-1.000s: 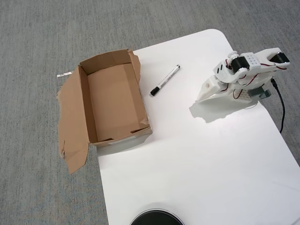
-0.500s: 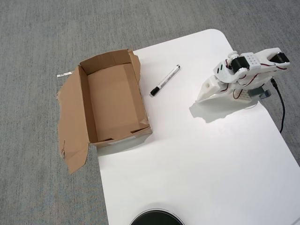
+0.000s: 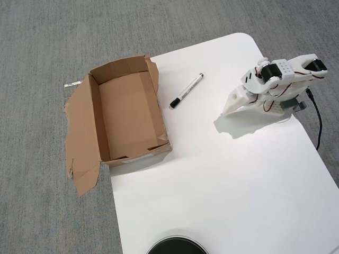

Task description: Grasp a pen and put it in the box.

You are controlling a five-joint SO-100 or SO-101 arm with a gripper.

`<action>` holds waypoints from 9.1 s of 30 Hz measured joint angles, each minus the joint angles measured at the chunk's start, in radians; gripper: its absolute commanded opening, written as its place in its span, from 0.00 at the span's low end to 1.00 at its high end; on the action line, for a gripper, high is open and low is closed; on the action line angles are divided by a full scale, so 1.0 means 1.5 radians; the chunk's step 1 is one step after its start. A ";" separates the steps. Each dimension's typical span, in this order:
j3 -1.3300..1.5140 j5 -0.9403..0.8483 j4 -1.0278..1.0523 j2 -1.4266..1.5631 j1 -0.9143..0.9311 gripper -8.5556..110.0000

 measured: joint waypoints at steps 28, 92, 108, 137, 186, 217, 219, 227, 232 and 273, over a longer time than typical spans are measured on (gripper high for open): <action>0.000 0.000 0.000 0.000 0.000 0.08; -0.428 -0.005 -0.020 -0.231 -0.001 0.08; -0.980 -0.005 -0.020 -0.838 0.231 0.08; -0.937 -0.006 -0.017 -0.849 0.345 0.08; -0.935 -0.006 -0.021 -1.176 0.425 0.08; -0.934 -0.006 -0.021 -1.176 0.433 0.08; -0.934 -0.006 -0.021 -1.176 0.433 0.08; -0.934 -0.006 -0.025 -1.176 0.433 0.08; -0.934 -0.006 -0.025 -1.178 0.432 0.08; -0.933 -0.004 -0.338 -1.192 0.412 0.08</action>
